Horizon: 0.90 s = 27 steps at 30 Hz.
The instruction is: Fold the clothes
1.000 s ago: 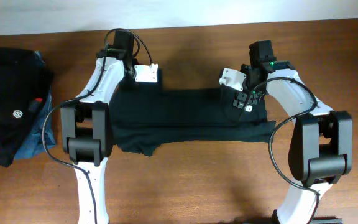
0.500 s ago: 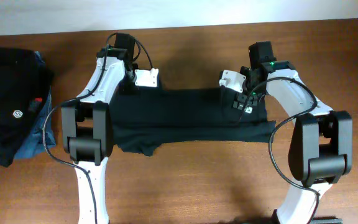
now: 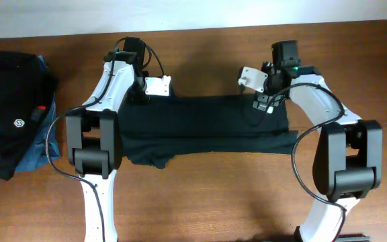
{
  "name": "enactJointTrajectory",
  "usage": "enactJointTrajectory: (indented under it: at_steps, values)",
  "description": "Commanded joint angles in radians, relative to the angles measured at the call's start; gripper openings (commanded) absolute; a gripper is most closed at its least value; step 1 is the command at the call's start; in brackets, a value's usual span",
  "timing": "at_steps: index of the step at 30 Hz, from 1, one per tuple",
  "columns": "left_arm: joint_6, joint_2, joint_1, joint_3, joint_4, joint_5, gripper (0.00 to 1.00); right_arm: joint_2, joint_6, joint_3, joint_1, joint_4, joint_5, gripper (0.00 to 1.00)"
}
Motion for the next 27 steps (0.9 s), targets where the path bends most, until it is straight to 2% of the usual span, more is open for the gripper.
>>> enactJointTrajectory:
  at_steps: [1,9,15,24,27]
  values:
    - [0.005,0.066,-0.003,-0.029,-0.028,0.035,0.01,0.014,-0.013,0.011,-0.053,0.029,0.011,0.98]
    - [0.005,0.066,-0.003,-0.029,-0.039,0.047,0.01,0.072,-0.043,0.011,-0.143,0.029,-0.033,0.95]
    - [0.005,0.066,-0.003,-0.029,-0.057,0.047,0.01,0.101,-0.065,0.011,-0.15,0.043,-0.034,0.91]
    - [0.005,0.066,-0.003,-0.029,-0.069,0.046,0.01,0.153,-0.069,0.011,-0.15,0.077,-0.036,0.9]
    - [0.005,0.066,-0.003,-0.029,-0.073,0.046,0.01,0.16,-0.069,0.011,-0.15,0.095,-0.037,0.86]
